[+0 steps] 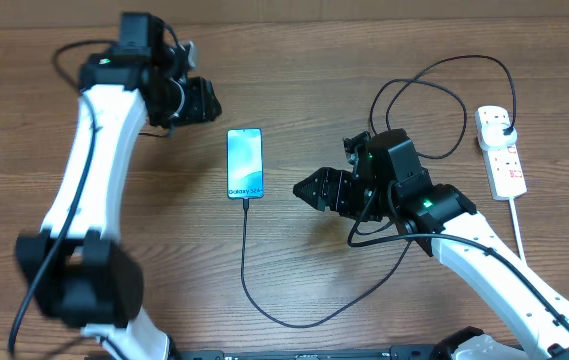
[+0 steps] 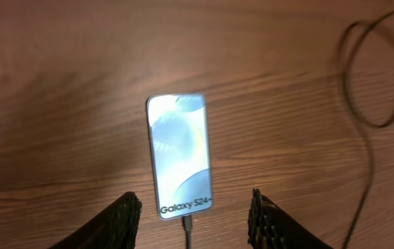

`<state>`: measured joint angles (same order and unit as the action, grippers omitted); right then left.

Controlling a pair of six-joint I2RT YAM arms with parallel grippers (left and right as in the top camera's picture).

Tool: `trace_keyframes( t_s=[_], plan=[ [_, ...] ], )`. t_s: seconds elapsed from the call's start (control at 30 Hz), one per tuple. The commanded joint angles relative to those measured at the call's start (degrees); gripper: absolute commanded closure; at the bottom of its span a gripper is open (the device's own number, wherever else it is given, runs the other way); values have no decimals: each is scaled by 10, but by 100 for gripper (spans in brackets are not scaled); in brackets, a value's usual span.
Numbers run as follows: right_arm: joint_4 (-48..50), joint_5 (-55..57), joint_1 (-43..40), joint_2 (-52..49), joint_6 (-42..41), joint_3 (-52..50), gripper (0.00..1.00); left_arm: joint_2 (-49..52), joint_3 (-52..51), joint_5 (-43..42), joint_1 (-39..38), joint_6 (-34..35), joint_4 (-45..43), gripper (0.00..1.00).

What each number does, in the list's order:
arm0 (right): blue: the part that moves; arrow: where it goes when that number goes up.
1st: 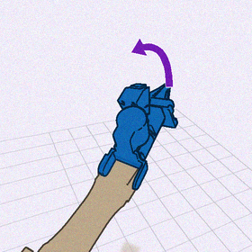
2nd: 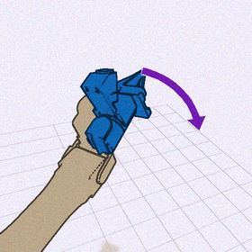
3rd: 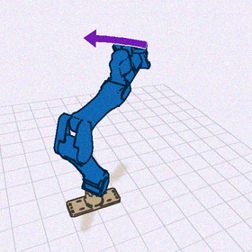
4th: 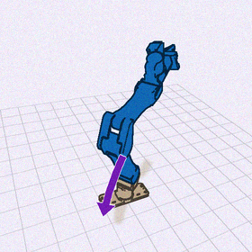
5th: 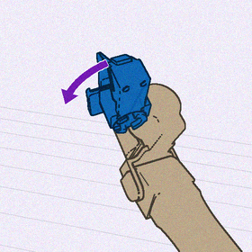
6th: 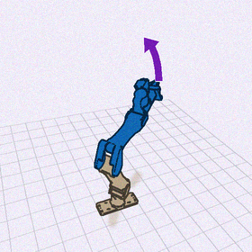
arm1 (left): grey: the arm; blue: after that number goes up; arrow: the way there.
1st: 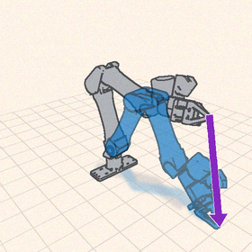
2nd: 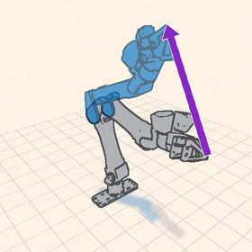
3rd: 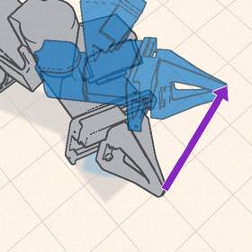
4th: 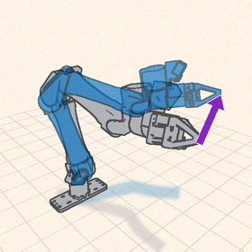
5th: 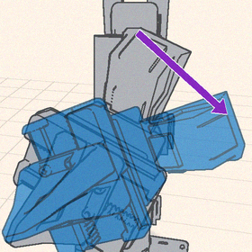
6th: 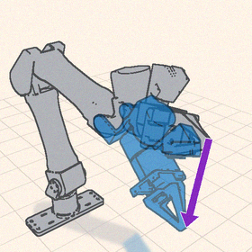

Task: Plug charger to phone and switch on socket
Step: 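Open the left gripper and raise it away from the phone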

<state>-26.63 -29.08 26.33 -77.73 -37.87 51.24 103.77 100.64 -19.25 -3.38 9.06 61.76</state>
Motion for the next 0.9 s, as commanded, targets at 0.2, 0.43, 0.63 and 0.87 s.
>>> trace_keyframes(
  t_s=[0.2, 0.43, 0.63, 0.87],
  plan=[
    [-2, 6, 0, 1, 5, 2, 20, -141, 12, 1, -1, 9, 24, 46],
    [-10, 6, 0, 1, 7, 2, 20, -188, 12, 1, -1, 13, 74, 46],
    [-23, 6, 0, 1, 24, 2, 20, -197, 12, -2, -1, 9, 133, 46],
    [-40, 6, 0, 1, 42, 2, 26, -197, 12, 4, -1, -32, 145, 43]
  ],
)
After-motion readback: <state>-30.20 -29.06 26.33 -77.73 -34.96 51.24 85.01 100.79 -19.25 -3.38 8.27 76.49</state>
